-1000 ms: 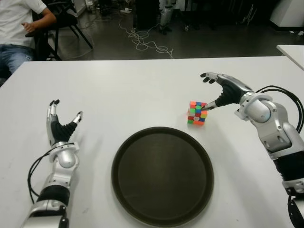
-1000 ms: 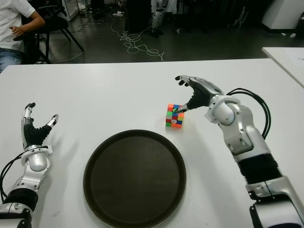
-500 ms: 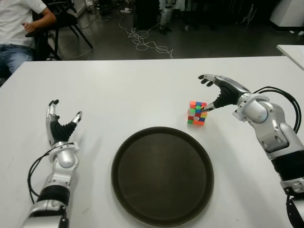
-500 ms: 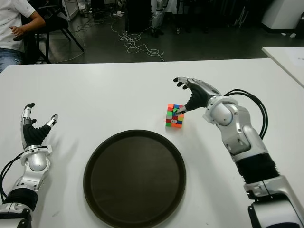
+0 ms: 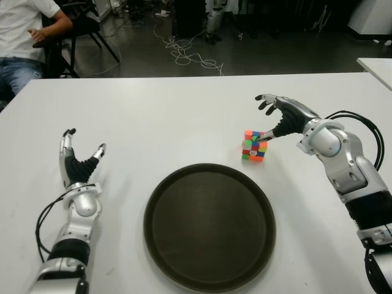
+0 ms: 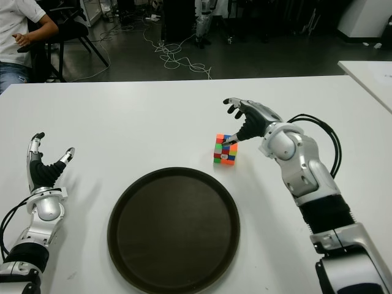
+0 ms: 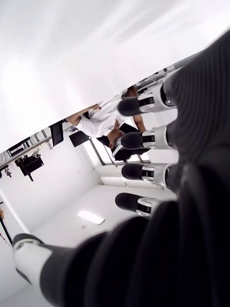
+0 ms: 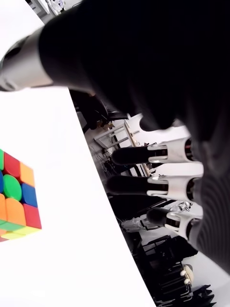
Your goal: Pick up the Rubik's Cube and put it in the plate
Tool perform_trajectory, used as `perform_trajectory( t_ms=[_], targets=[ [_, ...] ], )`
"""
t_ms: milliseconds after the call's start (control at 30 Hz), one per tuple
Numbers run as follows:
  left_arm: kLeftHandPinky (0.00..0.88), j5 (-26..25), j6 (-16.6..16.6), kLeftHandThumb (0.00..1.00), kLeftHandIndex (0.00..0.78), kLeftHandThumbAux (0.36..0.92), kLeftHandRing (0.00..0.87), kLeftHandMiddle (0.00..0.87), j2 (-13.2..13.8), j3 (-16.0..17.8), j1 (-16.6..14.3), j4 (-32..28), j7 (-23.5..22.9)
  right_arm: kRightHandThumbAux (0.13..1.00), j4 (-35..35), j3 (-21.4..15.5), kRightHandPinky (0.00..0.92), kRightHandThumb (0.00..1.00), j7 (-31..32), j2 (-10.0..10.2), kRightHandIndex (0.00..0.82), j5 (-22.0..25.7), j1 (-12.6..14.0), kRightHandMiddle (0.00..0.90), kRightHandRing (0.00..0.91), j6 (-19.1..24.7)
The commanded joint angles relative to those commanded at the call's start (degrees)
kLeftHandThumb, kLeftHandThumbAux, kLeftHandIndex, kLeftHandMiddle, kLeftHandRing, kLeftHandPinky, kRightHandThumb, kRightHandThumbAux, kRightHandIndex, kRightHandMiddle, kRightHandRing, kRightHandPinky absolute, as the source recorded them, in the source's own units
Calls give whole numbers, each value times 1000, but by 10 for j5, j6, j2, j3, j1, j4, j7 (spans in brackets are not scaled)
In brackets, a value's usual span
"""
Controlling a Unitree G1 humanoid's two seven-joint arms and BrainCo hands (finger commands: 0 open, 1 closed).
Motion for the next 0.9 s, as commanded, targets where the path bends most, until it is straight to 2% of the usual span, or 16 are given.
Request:
perform_trajectory(
  t_ms=[100, 200, 233, 300, 533, 733, 900],
  targets=[
    [31, 3, 3, 0, 11, 687, 8, 16, 1, -2, 1, -2, 1, 821, 3, 4, 105, 0, 9, -1, 0, 2, -4, 272, 367, -2],
    [33, 5, 3, 0, 13, 688, 8, 21, 1, -3, 1, -2, 2, 832, 6, 6, 121, 0, 12, 0, 0, 4, -7, 217, 477, -3],
    [33, 5, 2, 0, 13, 688, 9, 21, 1, -3, 0, -1, 3, 833, 12, 8, 123, 0, 12, 3, 0, 5, -11, 212, 488, -3],
    [33, 6, 1, 0, 17, 685, 12, 26, 2, -3, 0, 1, 4, 857, 20, 10, 139, 0, 12, 6, 0, 5, -15, 159, 560, -2],
    [24, 8, -1, 0, 17, 683, 6, 25, 1, -3, -1, 2, 7, 953, 52, 18, 151, 2, 15, 14, 0, 1, -37, 76, 679, -3],
    [13, 9, 4, 0, 15, 700, 0, 21, 1, -2, 0, 1, 8, 993, 79, 26, 135, 86, 5, 18, 0, -6, -54, 62, 706, -11],
    [17, 8, 4, 0, 14, 699, 0, 18, 1, -1, -2, 5, 8, 997, 103, 28, 137, 126, -13, 26, 0, -8, -66, 87, 709, -14]
  ],
)
